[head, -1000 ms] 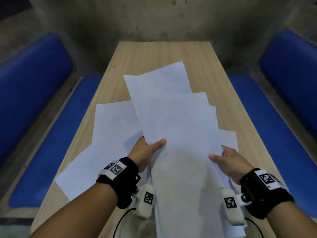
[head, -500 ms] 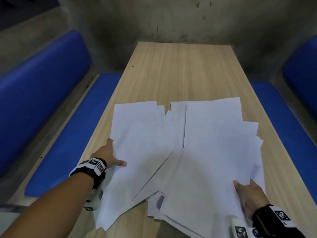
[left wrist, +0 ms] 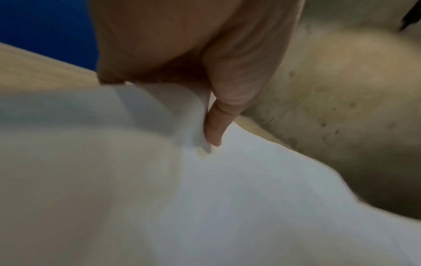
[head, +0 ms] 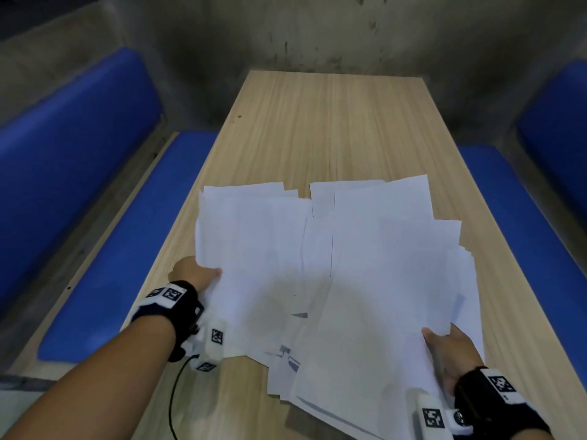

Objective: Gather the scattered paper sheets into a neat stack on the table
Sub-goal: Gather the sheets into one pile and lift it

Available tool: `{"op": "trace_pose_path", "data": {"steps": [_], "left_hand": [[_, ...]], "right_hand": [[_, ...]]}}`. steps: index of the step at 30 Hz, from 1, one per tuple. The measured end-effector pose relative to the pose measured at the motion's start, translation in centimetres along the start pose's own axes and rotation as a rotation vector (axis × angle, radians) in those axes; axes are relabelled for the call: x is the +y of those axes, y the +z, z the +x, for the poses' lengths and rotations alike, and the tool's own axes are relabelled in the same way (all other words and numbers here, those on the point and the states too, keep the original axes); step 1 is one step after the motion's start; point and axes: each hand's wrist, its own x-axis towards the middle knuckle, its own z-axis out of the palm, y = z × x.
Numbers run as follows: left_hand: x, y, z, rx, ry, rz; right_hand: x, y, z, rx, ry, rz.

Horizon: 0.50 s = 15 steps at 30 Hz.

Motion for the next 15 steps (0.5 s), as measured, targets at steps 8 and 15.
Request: {"op": "trace_pose_path", "data": {"steps": [8,15], "left_hand": [[1.5,2.0,-0.5,-0.008,-0.054,-0.021],[1.3,-0.5,-0.6,0.012,0.191,-0.119]], "right_hand": [[-0.3,0.2,-0.3,0.004,-0.045,-0.03],[-0.7,-0.1,-0.9,-0.035,-0.063,0.002]]}}
